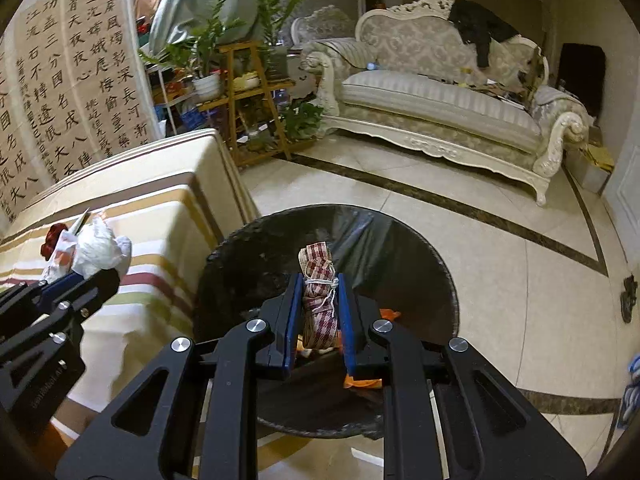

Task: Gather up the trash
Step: 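Carry the ribbon bundle and tissue over the black bin and open both tools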

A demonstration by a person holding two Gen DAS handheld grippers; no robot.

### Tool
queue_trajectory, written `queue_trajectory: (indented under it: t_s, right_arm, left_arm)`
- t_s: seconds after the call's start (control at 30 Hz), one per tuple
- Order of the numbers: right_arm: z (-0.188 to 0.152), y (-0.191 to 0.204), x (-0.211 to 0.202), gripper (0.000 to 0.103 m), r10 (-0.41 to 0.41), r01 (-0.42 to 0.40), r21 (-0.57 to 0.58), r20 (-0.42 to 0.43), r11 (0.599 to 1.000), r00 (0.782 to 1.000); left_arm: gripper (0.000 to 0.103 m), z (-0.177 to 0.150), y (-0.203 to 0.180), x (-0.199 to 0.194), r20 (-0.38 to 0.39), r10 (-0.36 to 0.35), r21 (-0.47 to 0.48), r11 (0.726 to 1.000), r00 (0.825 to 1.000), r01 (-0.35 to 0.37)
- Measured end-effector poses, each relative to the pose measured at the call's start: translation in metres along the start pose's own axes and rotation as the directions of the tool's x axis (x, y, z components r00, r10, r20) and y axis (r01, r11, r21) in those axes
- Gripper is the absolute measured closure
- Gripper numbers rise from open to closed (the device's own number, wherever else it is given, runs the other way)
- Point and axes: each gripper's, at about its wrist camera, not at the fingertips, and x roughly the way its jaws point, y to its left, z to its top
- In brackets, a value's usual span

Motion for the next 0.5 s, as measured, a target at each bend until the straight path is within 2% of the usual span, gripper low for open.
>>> queue_trajectory:
  t_s: [0.4, 0.47, 0.5]
  right_arm:
    - [0.000, -0.024, 0.013, 0.085, -0.002, 0.003, 0.033, -0.014, 0.999, 1.000]
    - [0.001, -0.027, 0.016, 0.084, -0.003, 0.003, 0.042, -0.014, 0.999, 1.000]
    - [0.000, -0.028, 0.017, 0.078, 0.000, 0.001, 0.044, -0.016, 0.999, 1.000]
  left_arm:
    - [0.078, 0.007, -0.023, 0.027, -0.030, 0.013, 0.030, 0.999, 0.999, -0.012]
    - [0.077, 0.008, -0.026, 0.031, -0.033, 0.016, 0.036, 0.999, 0.999, -0.015]
    - [0.076, 0.009, -0.027, 0.032, -0.034, 0.017, 0.039, 0.999, 0.999, -0.016]
